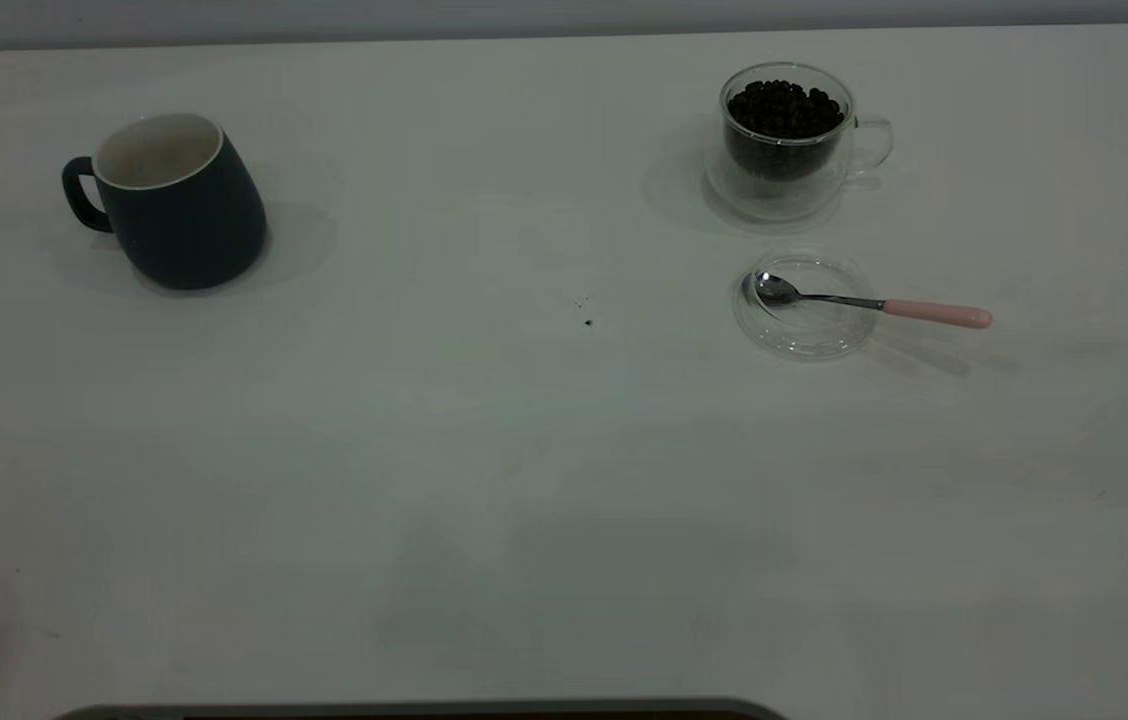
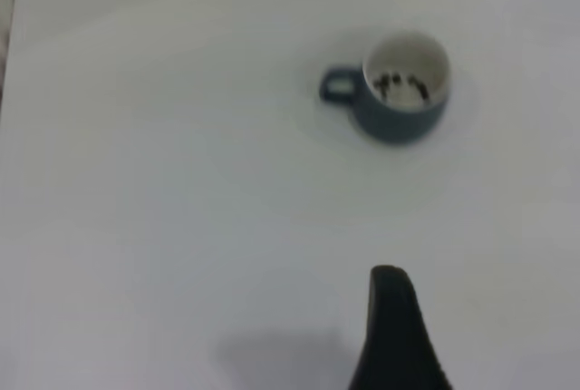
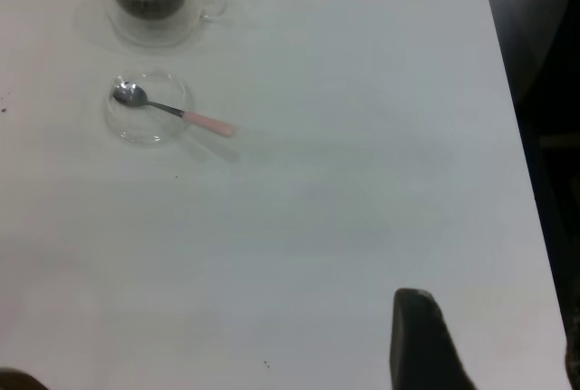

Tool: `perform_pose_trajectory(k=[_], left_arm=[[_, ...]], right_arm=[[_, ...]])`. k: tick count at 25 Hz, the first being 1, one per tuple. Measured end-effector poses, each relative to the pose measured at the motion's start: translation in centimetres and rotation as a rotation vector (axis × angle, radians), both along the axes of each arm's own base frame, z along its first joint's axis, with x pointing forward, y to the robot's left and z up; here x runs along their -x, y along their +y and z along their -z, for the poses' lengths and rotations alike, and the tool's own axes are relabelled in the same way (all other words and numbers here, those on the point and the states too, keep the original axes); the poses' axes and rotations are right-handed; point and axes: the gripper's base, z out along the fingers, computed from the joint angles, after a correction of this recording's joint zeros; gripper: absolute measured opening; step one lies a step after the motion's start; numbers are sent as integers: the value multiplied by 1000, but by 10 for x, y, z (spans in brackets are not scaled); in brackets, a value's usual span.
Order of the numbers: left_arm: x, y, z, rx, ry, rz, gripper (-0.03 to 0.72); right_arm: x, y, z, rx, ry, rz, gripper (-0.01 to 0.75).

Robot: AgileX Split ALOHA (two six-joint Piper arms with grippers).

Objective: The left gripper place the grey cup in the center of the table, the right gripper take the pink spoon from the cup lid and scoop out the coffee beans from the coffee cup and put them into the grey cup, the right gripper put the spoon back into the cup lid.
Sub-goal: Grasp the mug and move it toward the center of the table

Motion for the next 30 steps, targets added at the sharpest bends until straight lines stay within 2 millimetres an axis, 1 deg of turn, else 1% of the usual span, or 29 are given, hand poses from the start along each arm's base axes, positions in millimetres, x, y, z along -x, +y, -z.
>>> perform_pose_trajectory(k=[3,6,8,10,12,15,18,22,26,30], left_arm=[[-49,2,7,-49,16,53,565],[-95,4,21,-97,72,115,565],[-123,6,38,-133,133,170,565],[-146,7,54,-188,181,253,565],[-165,8,74,-247,230,350,565],[-192,9,110,-342,302,528,565],[-209,10,147,-412,365,688,565],[-223,11,189,-475,408,836,565],[-230,13,217,-542,429,937,565],[-233,18,238,-622,466,1012,565]], right_arm=[[0,0,0,0,0,0,415],[0,0,0,0,0,0,415],[0,0,0,0,0,0,415],[0,0,0,0,0,0,415],[0,0,0,0,0,0,415],[0,0,0,0,0,0,415],[0,0,0,0,0,0,415],[0,0,0,0,0,0,415],[0,0,0,0,0,0,415],[0,0,0,0,0,0,415]])
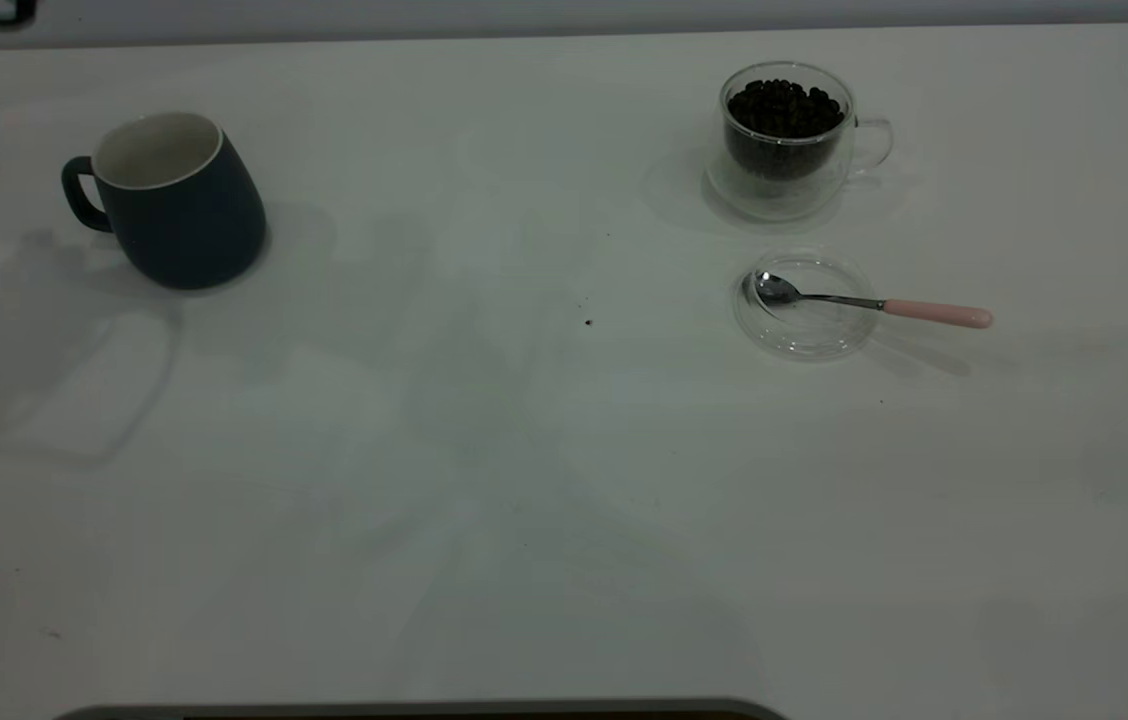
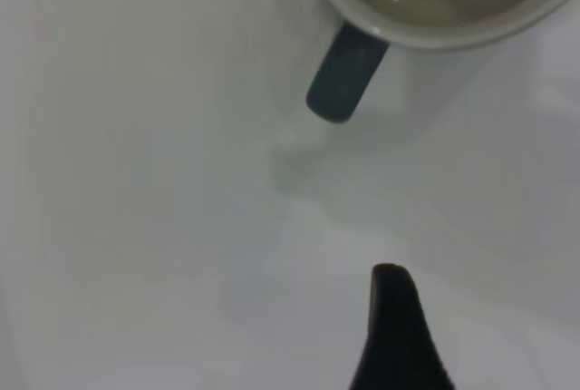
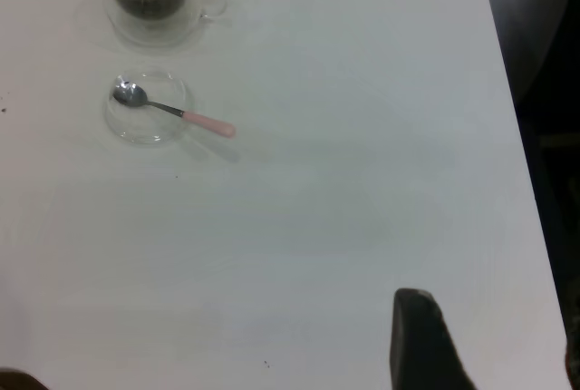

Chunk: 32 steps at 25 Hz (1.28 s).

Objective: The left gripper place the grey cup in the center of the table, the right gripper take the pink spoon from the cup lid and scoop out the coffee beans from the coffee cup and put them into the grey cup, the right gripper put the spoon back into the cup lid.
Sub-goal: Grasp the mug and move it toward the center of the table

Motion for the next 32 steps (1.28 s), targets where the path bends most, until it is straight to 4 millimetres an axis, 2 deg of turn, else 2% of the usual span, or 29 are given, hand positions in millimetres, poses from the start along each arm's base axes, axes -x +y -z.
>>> perform_pose_trajectory(k=[8,15,22,32], left_arm=[[-10,3,37,-58,-32,87,565],[-14,-14,55,-53,-42,139,565],[-18,-43,61,-53,-87,240,565],[-11,-113,77,-36,-110,414,565]], right_arm=[[0,0,0,0,0,0,415],[0,0,0,0,0,0,415],[0,0,0,0,0,0,415],[0,0,0,0,0,0,415]])
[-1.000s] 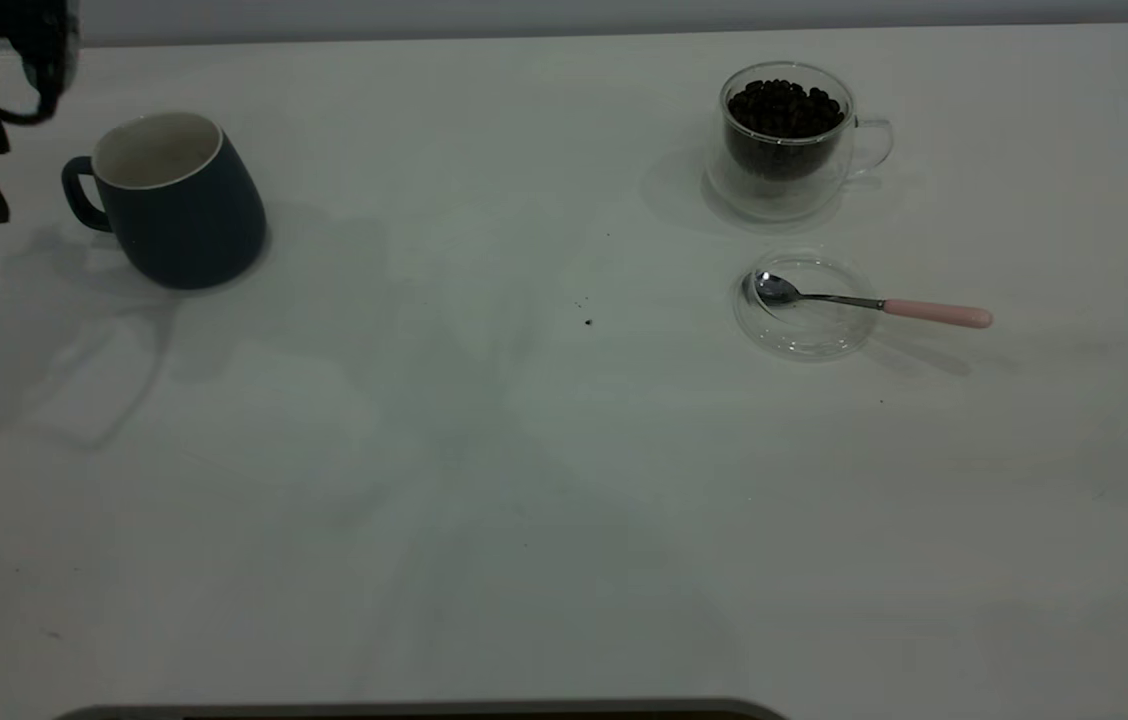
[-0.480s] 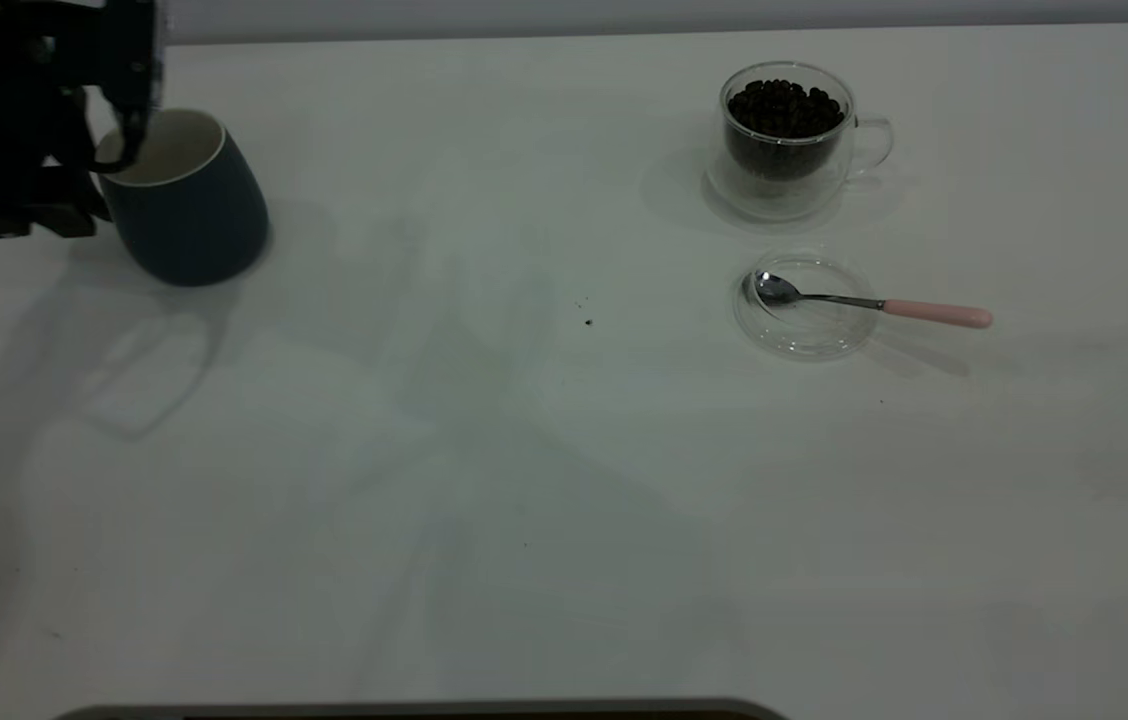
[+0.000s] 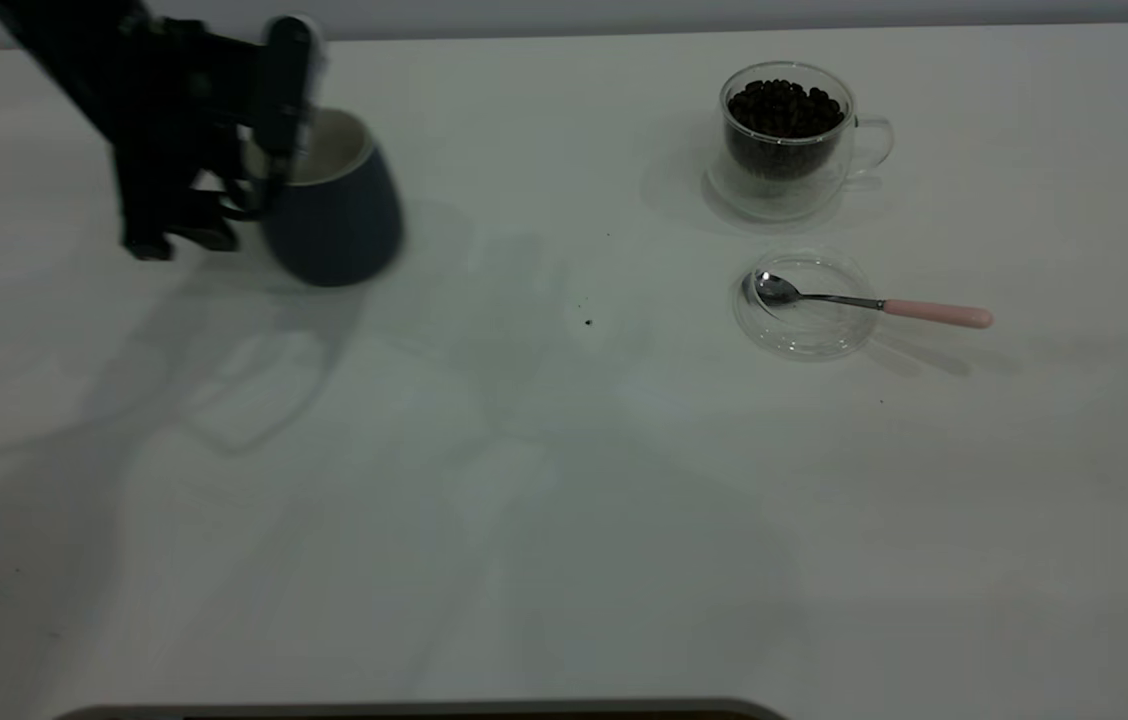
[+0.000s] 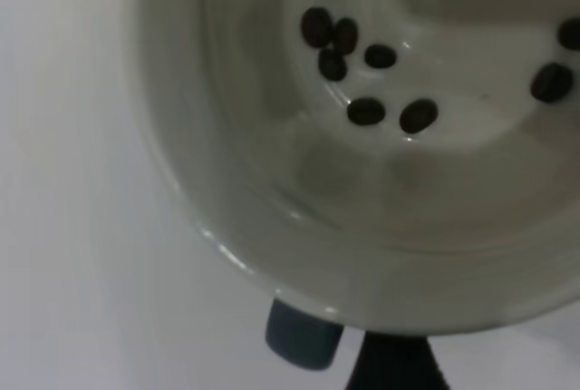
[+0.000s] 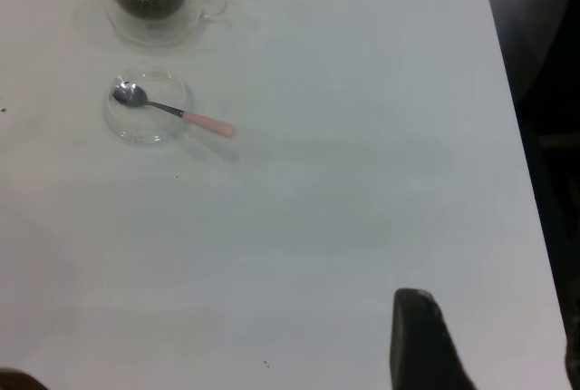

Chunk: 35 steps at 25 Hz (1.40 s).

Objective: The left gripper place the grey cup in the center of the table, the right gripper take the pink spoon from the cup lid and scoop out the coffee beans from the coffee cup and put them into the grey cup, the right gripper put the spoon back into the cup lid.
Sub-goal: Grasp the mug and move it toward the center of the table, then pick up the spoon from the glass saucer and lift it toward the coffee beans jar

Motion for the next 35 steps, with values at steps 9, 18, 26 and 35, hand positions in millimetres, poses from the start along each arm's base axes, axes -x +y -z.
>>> perform_pose_trajectory(k=[9,18,26,35], left_arm=[[18,-70,3,21,-33,170,565],[27,-91,0,96,-24,68,565],[35,-82,-69,168,30,-280,565],[70,-55,-181,244,7,-763,565]], right_arm=[[0,0,0,0,0,0,415],[0,0,0,0,0,0,415],[0,0,0,0,0,0,415],[0,0,0,0,0,0,415]])
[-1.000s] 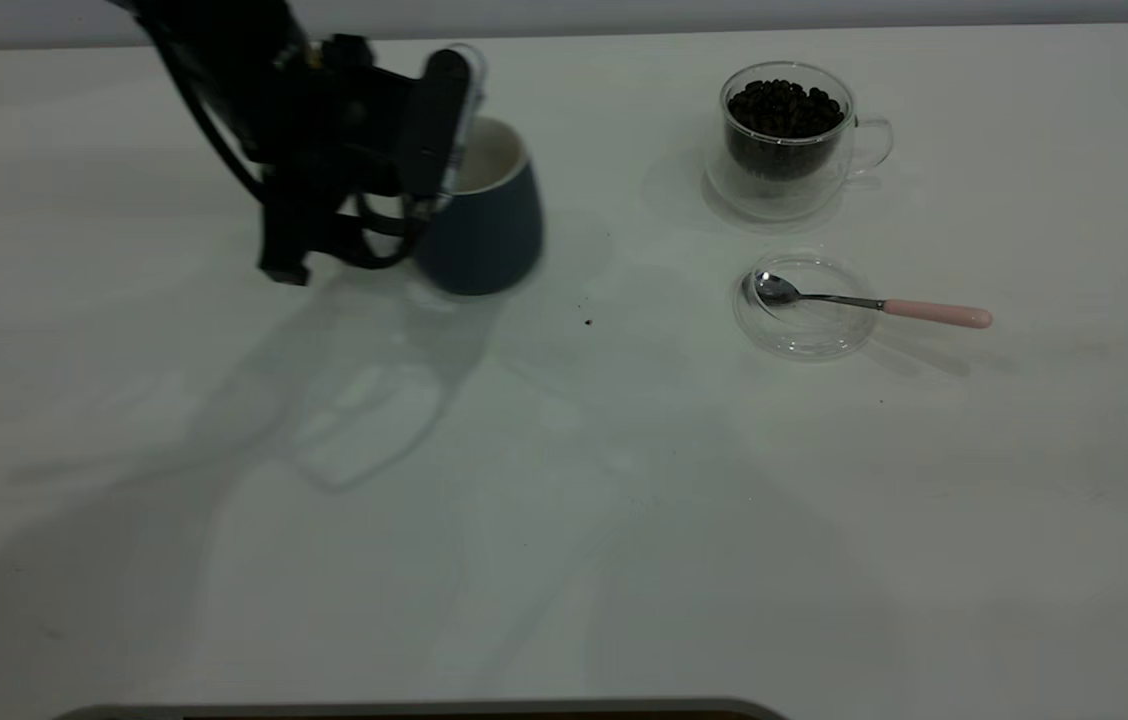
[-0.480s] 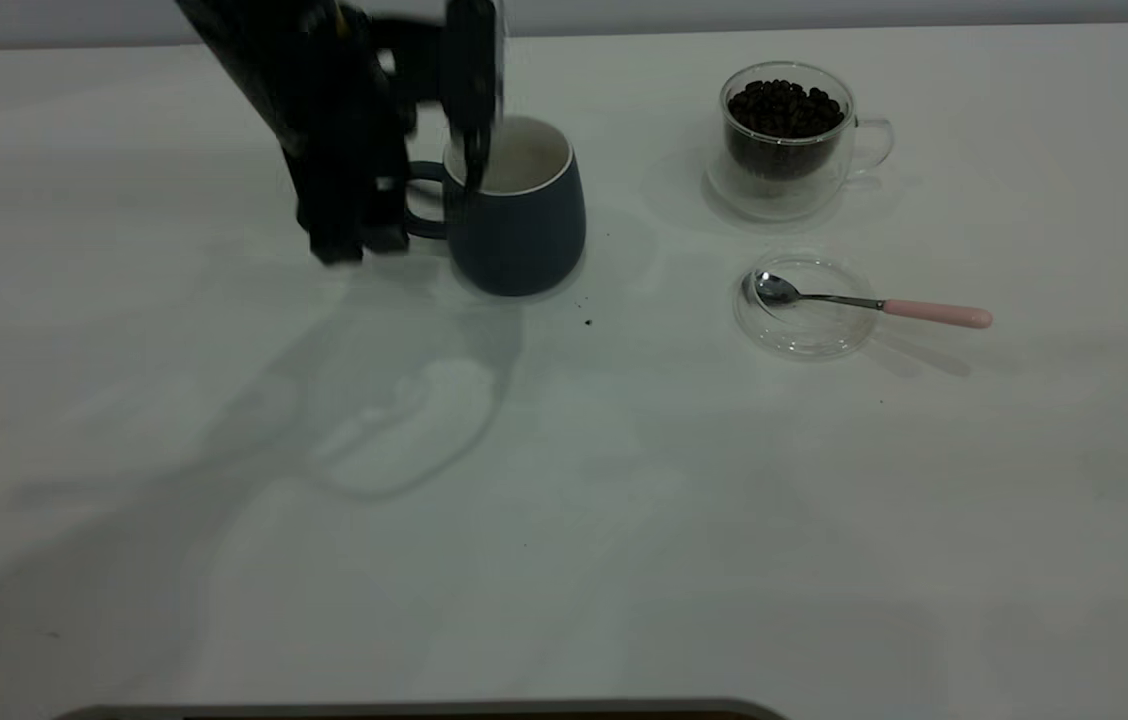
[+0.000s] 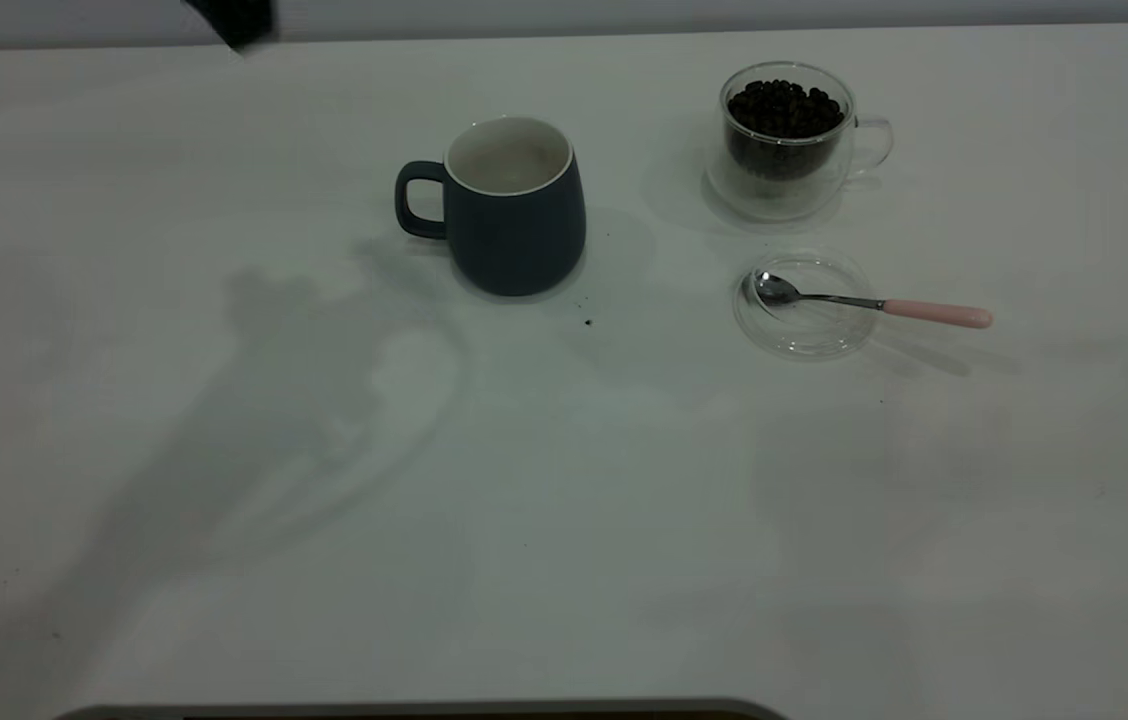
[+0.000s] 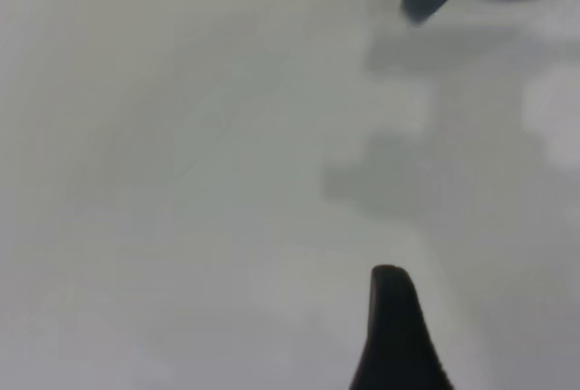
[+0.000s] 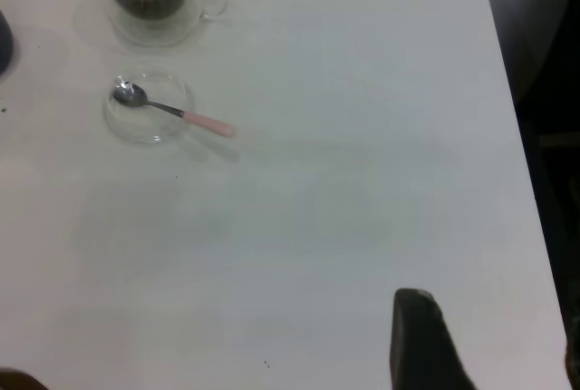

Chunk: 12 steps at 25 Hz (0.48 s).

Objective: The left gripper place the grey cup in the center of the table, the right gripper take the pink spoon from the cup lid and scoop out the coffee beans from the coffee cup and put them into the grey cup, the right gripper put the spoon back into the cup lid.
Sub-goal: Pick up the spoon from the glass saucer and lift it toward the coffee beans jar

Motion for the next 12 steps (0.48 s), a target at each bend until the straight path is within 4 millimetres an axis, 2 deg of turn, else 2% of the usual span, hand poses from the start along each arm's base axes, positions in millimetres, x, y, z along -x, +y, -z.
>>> perform_pose_trajectory(k=[7,10,12], left_arm=[[47,35,-66,-95,45,-231,565],[68,46,-86,-121,81,-293,565],[75,50,-98,-92,45,-309,565]], right_arm=[[0,0,0,0,0,0,415],[0,0,0,0,0,0,415],[0,0,0,0,0,0,415]])
